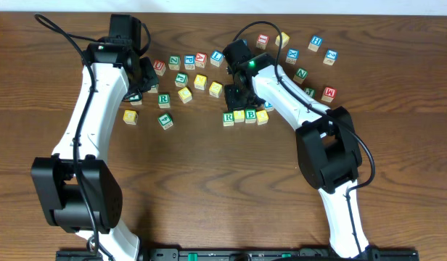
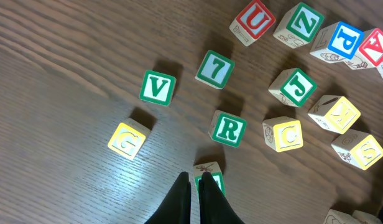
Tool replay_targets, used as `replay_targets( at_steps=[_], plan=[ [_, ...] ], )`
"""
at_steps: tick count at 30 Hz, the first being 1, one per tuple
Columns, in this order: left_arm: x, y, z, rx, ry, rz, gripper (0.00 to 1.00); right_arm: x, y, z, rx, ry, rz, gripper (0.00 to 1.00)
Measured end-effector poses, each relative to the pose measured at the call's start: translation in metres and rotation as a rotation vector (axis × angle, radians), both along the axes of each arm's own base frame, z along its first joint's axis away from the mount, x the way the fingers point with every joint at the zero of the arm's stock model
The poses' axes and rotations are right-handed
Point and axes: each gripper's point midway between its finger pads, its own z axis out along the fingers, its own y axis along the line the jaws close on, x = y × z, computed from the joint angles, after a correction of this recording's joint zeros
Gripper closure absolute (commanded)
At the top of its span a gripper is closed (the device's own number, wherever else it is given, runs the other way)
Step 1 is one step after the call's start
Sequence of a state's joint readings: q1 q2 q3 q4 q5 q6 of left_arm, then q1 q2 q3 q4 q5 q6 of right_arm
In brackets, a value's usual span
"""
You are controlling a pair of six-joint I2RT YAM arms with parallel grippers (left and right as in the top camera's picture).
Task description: Spell out ROBOT
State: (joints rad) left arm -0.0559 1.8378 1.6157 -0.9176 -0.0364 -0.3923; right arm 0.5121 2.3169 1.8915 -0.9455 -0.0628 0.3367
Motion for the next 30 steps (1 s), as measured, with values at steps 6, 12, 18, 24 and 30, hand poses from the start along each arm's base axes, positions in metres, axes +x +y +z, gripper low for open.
replay_targets(
  at_steps=[6, 12, 18, 24, 30],
  plan=[
    [0.0, 0.0, 0.0, 0.0, 0.0, 0.0, 0.93, -0.003, -0.005, -0.001, -0.021, 0.016, -0.03, 0.99],
    [0.0, 0.0, 0.0, 0.0, 0.0, 0.0, 0.93, -0.004, -0.006, -0.001, -0.024, 0.021, -0.041, 0.99],
    [0.0, 0.0, 0.0, 0.0, 0.0, 0.0, 0.92, 0.003, -0.006, 0.002, -0.011, 0.0, -0.049, 0.98],
    [0.0, 0.0, 0.0, 0.0, 0.0, 0.0, 0.93, 0.02, -0.027, 0.007, -0.004, -0.015, -0.101, 0.97],
    [0.0, 0.0, 0.0, 0.0, 0.0, 0.0, 0.93, 0.033, -0.06, 0.006, -0.009, -0.01, -0.171, 0.94]
  ],
)
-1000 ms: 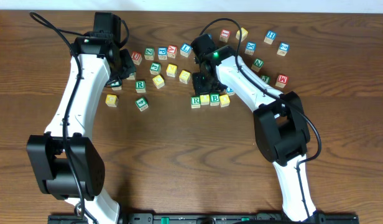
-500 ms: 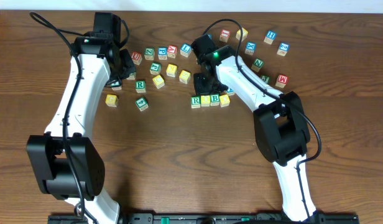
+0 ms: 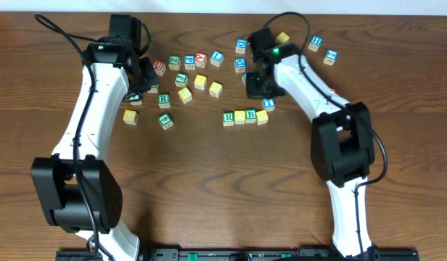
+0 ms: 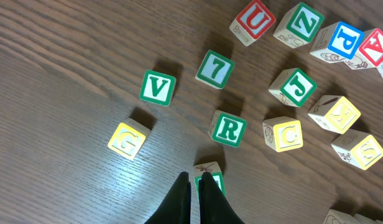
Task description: Spell out ROBOT
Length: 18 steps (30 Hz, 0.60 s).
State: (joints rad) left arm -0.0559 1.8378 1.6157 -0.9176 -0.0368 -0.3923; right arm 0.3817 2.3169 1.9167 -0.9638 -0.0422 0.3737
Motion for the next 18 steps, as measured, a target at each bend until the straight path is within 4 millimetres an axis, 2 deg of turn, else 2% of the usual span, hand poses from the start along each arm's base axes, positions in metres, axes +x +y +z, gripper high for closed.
replay_targets(
  at_steps=[3, 10, 18],
  plan=[
    [0.0, 0.0, 0.0, 0.0, 0.0, 0.0, 0.93, 0.004, -0.009, 0.0, -0.006, -0.005, -0.007, 0.93],
    [0.0, 0.0, 0.0, 0.0, 0.0, 0.0, 0.93, 0.005, -0.012, 0.0, -0.017, -0.012, 0.039, 0.95],
    [0.0, 0.0, 0.0, 0.0, 0.0, 0.0, 0.92, -0.003, -0.016, -0.002, -0.036, 0.02, 0.067, 0.95]
  ],
)
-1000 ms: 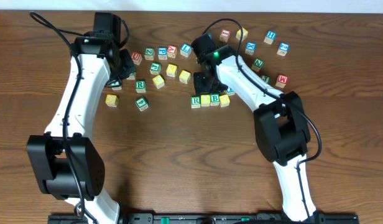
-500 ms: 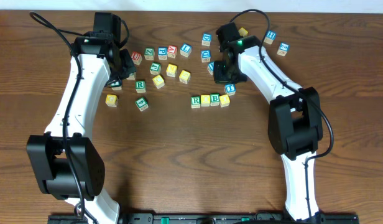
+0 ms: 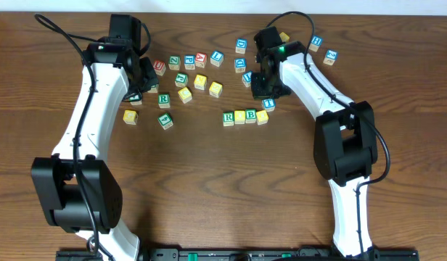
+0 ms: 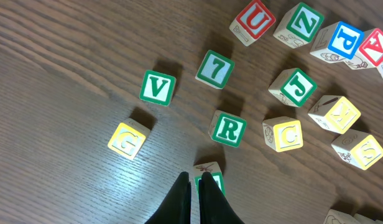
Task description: Spell out ROBOT
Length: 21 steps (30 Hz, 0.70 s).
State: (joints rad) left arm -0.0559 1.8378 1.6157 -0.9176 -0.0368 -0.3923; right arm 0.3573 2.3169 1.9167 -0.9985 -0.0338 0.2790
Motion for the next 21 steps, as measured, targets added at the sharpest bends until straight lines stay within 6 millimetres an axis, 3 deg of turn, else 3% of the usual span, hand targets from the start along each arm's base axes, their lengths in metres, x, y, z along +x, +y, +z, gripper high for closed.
replay_targets(
  at_steps=[21],
  plan=[
    [0.0, 0.0, 0.0, 0.0, 0.0, 0.0, 0.93, -0.019, -0.012, -0.003, -0.03, 0.087, -0.032, 0.96]
  ],
)
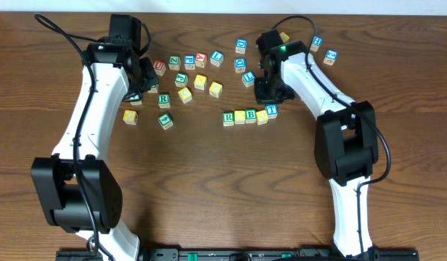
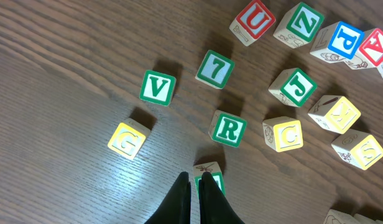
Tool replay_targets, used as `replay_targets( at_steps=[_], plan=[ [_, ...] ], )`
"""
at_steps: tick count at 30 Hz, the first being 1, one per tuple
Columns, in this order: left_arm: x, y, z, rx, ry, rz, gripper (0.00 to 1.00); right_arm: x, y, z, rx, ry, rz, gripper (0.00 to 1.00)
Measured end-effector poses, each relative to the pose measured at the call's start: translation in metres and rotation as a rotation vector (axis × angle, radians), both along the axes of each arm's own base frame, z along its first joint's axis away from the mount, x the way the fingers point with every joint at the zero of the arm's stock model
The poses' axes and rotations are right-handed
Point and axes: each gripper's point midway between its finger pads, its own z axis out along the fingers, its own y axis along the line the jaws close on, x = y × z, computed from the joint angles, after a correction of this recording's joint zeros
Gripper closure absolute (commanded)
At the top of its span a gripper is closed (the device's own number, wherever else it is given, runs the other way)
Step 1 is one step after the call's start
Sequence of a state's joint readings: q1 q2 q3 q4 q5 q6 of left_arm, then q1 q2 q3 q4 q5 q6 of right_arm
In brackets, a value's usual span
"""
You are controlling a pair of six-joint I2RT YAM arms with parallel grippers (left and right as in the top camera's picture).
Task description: Spell out ROBOT
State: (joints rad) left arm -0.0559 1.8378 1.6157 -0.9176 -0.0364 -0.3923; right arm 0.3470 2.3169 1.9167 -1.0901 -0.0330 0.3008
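Observation:
In the overhead view a row of blocks reads green R (image 1: 228,117), yellow O (image 1: 239,116), green B (image 1: 250,115), yellow O (image 1: 262,116). A blue T block (image 1: 271,110) lies at the row's right end, a little behind the line. My right gripper (image 1: 265,94) hangs just behind the T; its jaws are hidden by the arm. My left gripper (image 2: 193,184) is shut and empty, its tips overlapping a green block (image 2: 210,169) in the left wrist view. In the overhead view the left gripper (image 1: 145,75) is at the back left.
Loose blocks lie near the left gripper: V (image 2: 157,88), 7 (image 2: 214,68), R (image 2: 228,129), yellow G (image 2: 127,140), J (image 2: 293,86), C (image 2: 283,134), U (image 2: 252,20). More blocks sit behind the right arm, such as a blue one (image 1: 241,46).
The blue T has shifted slightly forward and right, now beside the last yellow block of the row. The right gripper has moved with it. The left arm is unchanged.
The right gripper stood over the R, O, B, O row with the T lying apart behind its right end. Then it was further back among the loose blocks. Then it was over the T, and now the T lies against the row's end. The left arm stayed still.

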Motion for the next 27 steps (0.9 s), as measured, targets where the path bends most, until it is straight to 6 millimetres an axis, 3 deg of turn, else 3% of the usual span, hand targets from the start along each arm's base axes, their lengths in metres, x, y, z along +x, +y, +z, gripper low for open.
replay_targets(
  at_steps=[8, 11, 19, 21, 27],
  plan=[
    [0.0, 0.0, 0.0, 0.0, 0.0, 0.0, 0.93, -0.005, -0.005, 0.0, -0.008, 0.026, -0.012, 0.95],
    [0.0, 0.0, 0.0, 0.0, 0.0, 0.0, 0.92, -0.003, -0.004, 0.005, -0.006, 0.02, -0.012, 0.99],
    [0.0, 0.0, 0.0, 0.0, 0.0, 0.0, 0.93, 0.007, -0.003, 0.046, 0.006, -0.009, -0.021, 0.99],
    [0.0, 0.0, 0.0, 0.0, 0.002, 0.0, 0.92, 0.007, -0.009, 0.055, 0.002, -0.004, -0.042, 0.99],
    [-0.003, -0.01, -0.001, 0.001, 0.011, -0.024, 0.92, -0.005, -0.033, 0.053, -0.042, 0.063, -0.104, 0.99]
  ],
)
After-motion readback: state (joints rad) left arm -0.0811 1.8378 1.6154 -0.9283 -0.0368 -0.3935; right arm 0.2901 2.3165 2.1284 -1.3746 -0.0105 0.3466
